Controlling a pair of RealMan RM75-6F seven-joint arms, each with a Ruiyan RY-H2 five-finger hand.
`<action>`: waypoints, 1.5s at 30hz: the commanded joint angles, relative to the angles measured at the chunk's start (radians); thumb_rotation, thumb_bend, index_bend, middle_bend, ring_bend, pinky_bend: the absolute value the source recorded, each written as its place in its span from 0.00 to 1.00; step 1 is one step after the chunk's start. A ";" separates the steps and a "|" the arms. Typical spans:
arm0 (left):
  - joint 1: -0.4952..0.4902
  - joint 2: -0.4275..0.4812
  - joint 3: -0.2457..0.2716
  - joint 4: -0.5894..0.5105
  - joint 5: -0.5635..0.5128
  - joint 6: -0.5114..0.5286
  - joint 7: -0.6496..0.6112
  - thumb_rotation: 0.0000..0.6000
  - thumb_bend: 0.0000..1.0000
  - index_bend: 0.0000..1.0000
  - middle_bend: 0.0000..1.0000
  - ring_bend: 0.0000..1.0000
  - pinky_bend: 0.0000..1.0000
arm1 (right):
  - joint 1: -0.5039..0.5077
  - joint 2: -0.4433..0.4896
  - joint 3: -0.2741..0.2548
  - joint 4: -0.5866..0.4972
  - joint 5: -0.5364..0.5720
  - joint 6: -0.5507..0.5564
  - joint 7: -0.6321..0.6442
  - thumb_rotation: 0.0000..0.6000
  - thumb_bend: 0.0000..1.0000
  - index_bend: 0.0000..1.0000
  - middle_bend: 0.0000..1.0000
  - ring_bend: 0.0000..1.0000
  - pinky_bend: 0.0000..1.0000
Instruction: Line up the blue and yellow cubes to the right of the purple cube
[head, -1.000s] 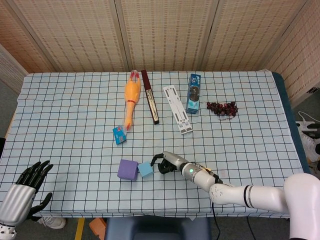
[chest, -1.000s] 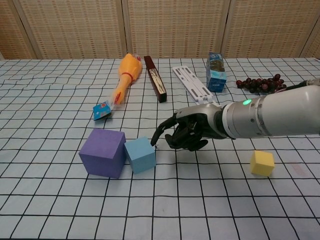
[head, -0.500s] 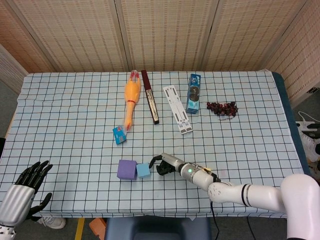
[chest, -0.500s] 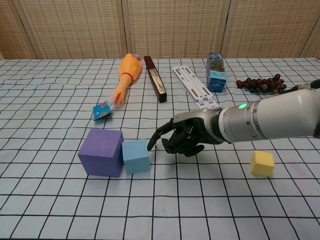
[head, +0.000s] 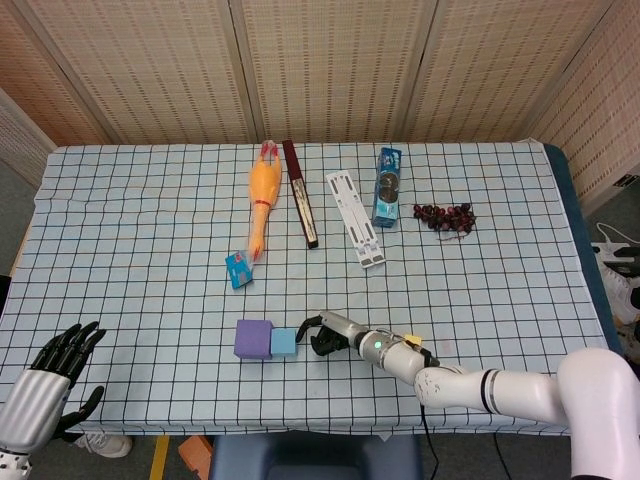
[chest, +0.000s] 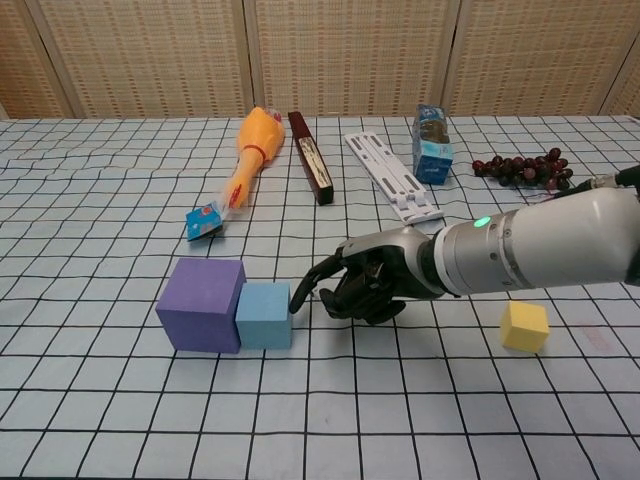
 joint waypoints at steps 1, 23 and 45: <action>0.000 0.001 0.001 -0.001 0.000 0.000 -0.002 1.00 0.39 0.00 0.00 0.00 0.14 | -0.005 -0.009 0.005 0.006 -0.009 0.002 0.011 1.00 0.68 0.38 0.90 1.00 1.00; 0.003 0.004 0.004 0.003 0.006 0.006 -0.012 1.00 0.39 0.00 0.00 0.00 0.14 | -0.102 0.074 -0.056 -0.083 -0.244 0.302 -0.190 1.00 0.27 0.35 0.90 1.00 1.00; -0.004 0.000 0.003 -0.009 -0.008 -0.020 0.018 1.00 0.39 0.00 0.00 0.00 0.14 | -0.271 0.433 -0.302 -0.437 -0.268 0.604 -0.566 1.00 0.01 0.28 0.90 1.00 1.00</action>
